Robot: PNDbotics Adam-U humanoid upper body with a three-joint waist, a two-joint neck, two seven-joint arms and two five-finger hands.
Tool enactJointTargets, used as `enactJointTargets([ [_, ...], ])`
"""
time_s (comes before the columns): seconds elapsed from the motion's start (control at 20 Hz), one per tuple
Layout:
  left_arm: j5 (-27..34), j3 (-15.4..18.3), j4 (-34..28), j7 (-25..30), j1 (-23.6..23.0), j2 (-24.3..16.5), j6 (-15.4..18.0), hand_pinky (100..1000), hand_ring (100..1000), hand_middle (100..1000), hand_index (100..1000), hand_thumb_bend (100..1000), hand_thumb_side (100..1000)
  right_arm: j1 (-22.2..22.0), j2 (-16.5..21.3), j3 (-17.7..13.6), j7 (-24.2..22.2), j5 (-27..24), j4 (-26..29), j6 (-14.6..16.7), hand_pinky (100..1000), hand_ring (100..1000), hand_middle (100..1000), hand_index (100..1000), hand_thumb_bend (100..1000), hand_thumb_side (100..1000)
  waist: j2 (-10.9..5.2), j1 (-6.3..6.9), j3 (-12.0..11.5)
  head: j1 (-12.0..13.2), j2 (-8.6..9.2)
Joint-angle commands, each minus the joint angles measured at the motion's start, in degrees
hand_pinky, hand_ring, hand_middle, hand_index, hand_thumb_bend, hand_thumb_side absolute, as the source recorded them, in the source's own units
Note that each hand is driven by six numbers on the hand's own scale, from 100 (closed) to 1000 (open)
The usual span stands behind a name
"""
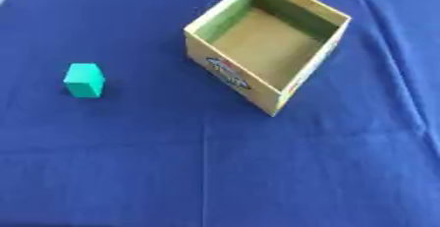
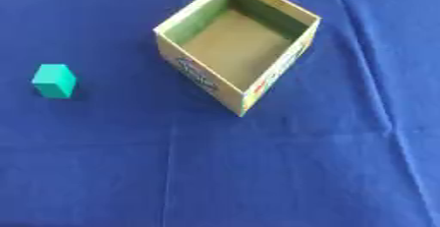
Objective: Pick up objects on the table and place them in the box.
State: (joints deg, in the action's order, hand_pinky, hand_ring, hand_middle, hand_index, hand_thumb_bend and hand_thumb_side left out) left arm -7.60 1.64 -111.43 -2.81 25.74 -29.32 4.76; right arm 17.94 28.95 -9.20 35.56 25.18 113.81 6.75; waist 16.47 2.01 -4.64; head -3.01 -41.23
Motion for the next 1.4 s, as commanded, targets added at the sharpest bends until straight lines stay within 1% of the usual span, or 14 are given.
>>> enactJointTargets([
  [0.05, -2.7, -2.8, 1.7, 2.4, 2.9, -5.8, -2.6, 808, 811, 857, 969, 100, 1000, 0.0, 2.2, -0.6, 0.0, 0.0, 0.8, -0.2, 736, 750, 608, 705, 100, 951, -1.46, 0.12, -0.1, -0.4, -0.35],
  [0.3, -6.8, -9.3, 8.1, 6.4, 7.4, -12.3, -6.5, 844, 858, 882, 1000, 100, 1000, -0.1, 2.4, -0.3, -0.5, -0.1, 0.8, -0.2, 736, 750, 607, 705, 100, 952, -1.71, 0.43, 0.2, -0.4, -0.12],
  [0.35, -7.5, -10.5, 9.3, 7.2, 8.5, -13.6, -6.9, 851, 868, 887, 1000, 116, 1000, -0.1, 2.4, -0.2, -0.6, -0.1, 0.8, -0.2, 736, 750, 607, 705, 100, 954, -1.74, 0.41, 0.3, -0.4, -0.18],
  [0.45, -9.1, -13.1, 11.9, 8.8, 10.4, -16.1, -6.6, 867, 889, 898, 1000, 221, 1000, 0.0, 2.5, -0.2, -0.7, -0.2, 0.8, -0.1, 736, 750, 607, 705, 100, 956, -1.76, 0.29, 0.5, -0.3, -0.22],
  [0.5, -9.9, -14.4, 13.1, 9.5, 11.3, -17.4, -6.0, 879, 904, 906, 1000, 299, 1000, 0.1, 2.5, -0.1, -0.7, -0.3, 0.8, -0.1, 736, 750, 607, 705, 100, 959, -1.72, 0.21, 0.7, -0.2, -0.13],
  [0.6, -11.5, -17.0, 15.7, 11.1, 13.0, -20.0, -4.6, 888, 916, 908, 1000, 411, 1000, 0.1, 2.5, 0.0, -0.9, -0.4, 0.8, 0.0, 736, 750, 607, 705, 100, 961, -1.64, 0.0, 1.0, -0.1, 0.12],
  [0.7, -13.1, -19.1, 17.5, 12.8, 14.4, -22.7, -3.0, 897, 927, 912, 1000, 484, 1000, 0.3, 2.4, 0.1, -1.0, -0.5, 0.8, 0.1, 736, 750, 607, 705, 100, 961, -1.53, -0.21, 1.3, 0.1, 0.44],
  [0.75, -14.0, -19.7, 18.1, 13.6, 14.8, -24.0, -2.2, 899, 930, 912, 1000, 499, 1000, 0.5, 2.3, 0.2, -1.1, -0.6, 0.8, 0.1, 736, 750, 606, 705, 100, 961, -1.46, -0.29, 1.5, 0.3, 0.57],
  [0.8, -14.8, -20.2, 18.6, 14.4, 15.2, -25.3, -1.4, 902, 934, 910, 1000, 557, 1000, 0.6, 2.2, 0.3, -1.2, -0.7, 0.8, 0.2, 736, 750, 606, 704, 100, 961, -1.36, -0.34, 1.7, 0.5, 0.72],
  [0.85, -15.6, -20.7, 19.3, 15.3, 15.6, -26.0, -0.5, 904, 938, 912, 1000, 567, 1000, 0.8, 2.1, 0.5, -1.4, -0.8, 0.8, 0.3, 737, 750, 606, 704, 100, 961, -1.26, -0.39, 1.9, 0.6, 0.89],
  [1.0, -18.1, -22.0, 22.6, 17.8, 16.9, -26.1, 1.8, 919, 951, 913, 1000, 610, 1000, 0.9, 2.1, 0.6, -1.7, -0.9, 0.8, 0.4, 737, 750, 605, 703, 100, 965, -1.05, -0.51, 2.1, 0.7, 1.22],
  [1.2, -21.4, -24.0, 27.7, 21.1, 18.3, -25.1, 3.5, 944, 971, 939, 1000, 722, 1000, 1.0, 2.1, 0.7, -1.9, -1.0, 0.8, 0.5, 737, 750, 604, 703, 100, 966, -0.75, -0.6, 2.3, 0.9, 1.47],
  [1.25, -22.2, -24.2, 28.6, 21.9, 18.5, -24.8, 4.0, 950, 975, 950, 1000, 758, 993, 1.0, 2.1, 0.7, -1.9, -1.0, 0.8, 0.5, 737, 750, 603, 702, 100, 965, -0.69, -0.59, 2.3, 0.8, 1.52],
  [1.4, -24.6, -24.0, 29.9, 24.3, 19.0, -24.4, 6.0, 966, 989, 979, 1000, 824, 956, 0.8, 2.2, 0.7, -2.1, -1.1, 0.8, 0.4, 737, 748, 599, 702, 100, 963, -0.55, -0.56, 2.1, 0.6, 1.62],
])
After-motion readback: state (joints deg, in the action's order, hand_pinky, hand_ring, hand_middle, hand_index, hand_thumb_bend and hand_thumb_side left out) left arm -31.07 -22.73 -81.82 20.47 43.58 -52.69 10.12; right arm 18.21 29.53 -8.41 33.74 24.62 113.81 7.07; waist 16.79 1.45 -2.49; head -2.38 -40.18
